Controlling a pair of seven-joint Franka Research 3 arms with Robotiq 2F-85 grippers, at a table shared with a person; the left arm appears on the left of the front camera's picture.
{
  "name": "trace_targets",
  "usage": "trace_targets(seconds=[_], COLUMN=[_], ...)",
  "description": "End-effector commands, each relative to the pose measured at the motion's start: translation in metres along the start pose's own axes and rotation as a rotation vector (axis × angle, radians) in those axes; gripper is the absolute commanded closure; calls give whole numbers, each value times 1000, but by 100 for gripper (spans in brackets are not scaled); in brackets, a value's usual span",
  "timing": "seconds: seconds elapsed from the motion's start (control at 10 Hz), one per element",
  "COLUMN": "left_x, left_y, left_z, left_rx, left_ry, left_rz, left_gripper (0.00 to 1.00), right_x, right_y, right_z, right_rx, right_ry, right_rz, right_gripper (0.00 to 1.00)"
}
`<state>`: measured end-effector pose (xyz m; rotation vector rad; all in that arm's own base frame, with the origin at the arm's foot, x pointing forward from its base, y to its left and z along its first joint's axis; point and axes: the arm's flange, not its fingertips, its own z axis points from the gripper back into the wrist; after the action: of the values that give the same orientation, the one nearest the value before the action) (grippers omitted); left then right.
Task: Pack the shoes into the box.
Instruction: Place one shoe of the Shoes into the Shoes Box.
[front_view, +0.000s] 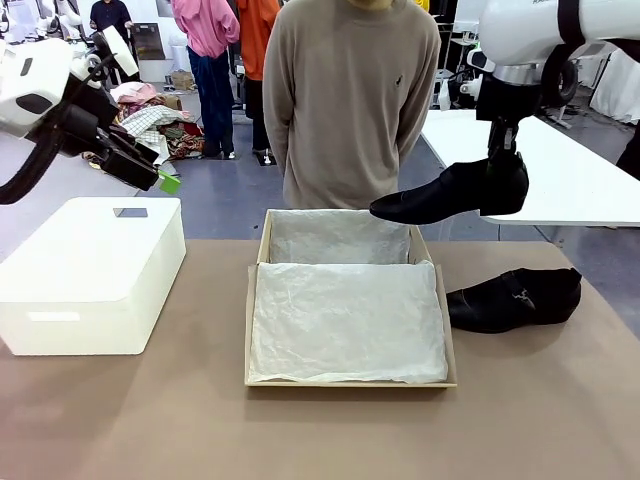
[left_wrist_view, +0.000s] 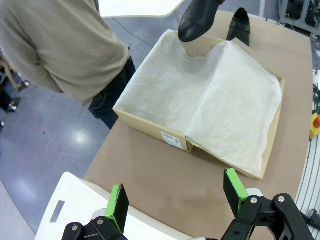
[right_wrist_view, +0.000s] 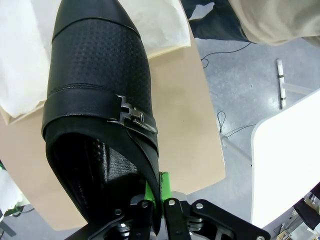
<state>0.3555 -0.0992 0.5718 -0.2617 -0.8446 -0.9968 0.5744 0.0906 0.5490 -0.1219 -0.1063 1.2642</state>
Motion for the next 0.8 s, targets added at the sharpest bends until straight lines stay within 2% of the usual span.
trace_targets(seconds=[0.0, 0.4, 0.7], left_x=[-1, -1, -1], left_y=[1, 1, 1], left_z=[0, 0, 0], left_rx=[-16, -16, -16], left_ry=[-14, -14, -14], left_rz=[-8, -8, -8], left_gripper=[0, 0, 0], right_x=[18, 69, 112], right_y=[1, 2, 3], right_z=[4, -1, -21], right_rx=[-3, 25, 45], right_ry=[-31, -54, -102], right_rz=[-40, -52, -52], right_gripper=[100, 100, 100])
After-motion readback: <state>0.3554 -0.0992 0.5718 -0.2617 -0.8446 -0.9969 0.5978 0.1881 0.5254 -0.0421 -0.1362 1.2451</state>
